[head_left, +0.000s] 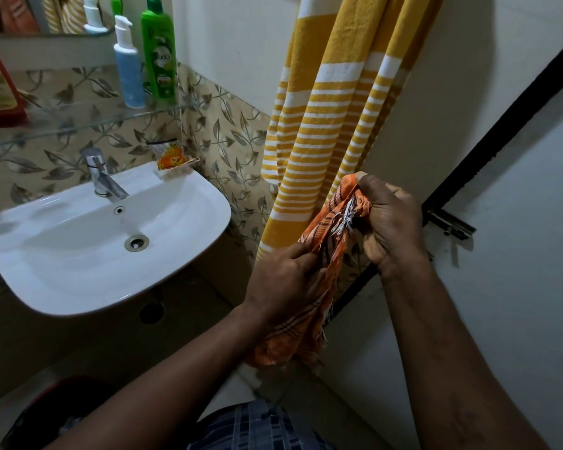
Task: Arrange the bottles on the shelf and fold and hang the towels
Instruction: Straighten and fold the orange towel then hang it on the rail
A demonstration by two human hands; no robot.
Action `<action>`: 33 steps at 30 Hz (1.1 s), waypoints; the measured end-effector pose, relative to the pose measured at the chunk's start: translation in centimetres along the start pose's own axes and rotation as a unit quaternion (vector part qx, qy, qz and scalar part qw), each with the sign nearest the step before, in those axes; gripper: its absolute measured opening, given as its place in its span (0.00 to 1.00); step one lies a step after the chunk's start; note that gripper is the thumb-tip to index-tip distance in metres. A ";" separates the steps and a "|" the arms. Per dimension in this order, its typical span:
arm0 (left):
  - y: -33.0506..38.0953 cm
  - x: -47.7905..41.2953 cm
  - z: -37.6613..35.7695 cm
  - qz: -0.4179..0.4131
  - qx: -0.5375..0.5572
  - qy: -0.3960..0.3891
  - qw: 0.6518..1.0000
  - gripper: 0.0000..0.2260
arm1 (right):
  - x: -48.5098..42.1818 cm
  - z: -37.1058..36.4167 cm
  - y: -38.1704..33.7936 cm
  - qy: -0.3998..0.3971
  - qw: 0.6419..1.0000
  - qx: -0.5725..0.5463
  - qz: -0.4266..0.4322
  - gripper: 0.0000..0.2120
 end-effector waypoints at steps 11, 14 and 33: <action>1.4 0.5 -0.8 0.012 0.034 0.000 0.999 0.19 | 0.1 -0.2 -0.4 0.002 1.000 -0.004 0.005 0.11; 1.2 0.3 -0.4 0.021 0.064 0.021 0.997 0.14 | -0.4 0.3 -0.5 0.012 1.000 0.010 0.012 0.10; -4.6 4.2 6.5 0.390 0.412 0.000 0.824 0.02 | -1.7 3.2 5.9 0.067 0.976 0.204 0.048 0.09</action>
Point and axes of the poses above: each hand's wrist, its own x-axis away from the middle knuckle, its own z-axis out of the back of the hand, y = z × x, the point moved 6 cm from there along -x, towards the middle knuckle, and after that the axes turned 14 degrees about x, right-handed, at the moved point
